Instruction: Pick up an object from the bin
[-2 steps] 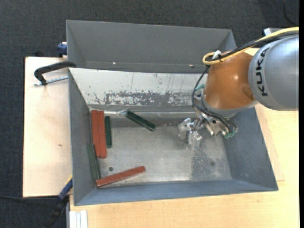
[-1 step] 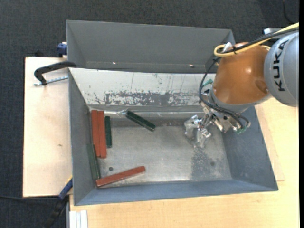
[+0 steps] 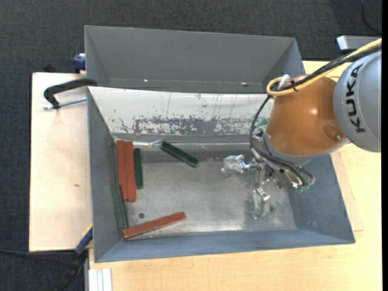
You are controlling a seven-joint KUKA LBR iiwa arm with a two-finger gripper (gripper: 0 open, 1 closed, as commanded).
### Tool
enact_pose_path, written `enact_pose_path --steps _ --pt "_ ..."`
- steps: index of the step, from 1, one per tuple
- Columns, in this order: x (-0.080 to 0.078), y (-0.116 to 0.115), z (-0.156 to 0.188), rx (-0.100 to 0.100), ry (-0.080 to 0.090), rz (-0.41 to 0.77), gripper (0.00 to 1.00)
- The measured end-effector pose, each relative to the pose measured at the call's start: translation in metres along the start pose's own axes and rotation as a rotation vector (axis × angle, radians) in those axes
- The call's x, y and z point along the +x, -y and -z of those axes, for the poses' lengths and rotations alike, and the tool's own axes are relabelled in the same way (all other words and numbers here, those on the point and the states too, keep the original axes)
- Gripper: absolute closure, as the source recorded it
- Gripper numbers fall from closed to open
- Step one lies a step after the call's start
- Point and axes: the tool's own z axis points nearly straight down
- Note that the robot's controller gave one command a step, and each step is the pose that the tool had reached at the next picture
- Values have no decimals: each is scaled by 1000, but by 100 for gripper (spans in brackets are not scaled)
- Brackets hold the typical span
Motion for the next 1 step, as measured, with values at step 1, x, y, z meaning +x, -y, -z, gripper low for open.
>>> enact_pose_path --steps 1 --pt "0 0 0 0 0 0 0"
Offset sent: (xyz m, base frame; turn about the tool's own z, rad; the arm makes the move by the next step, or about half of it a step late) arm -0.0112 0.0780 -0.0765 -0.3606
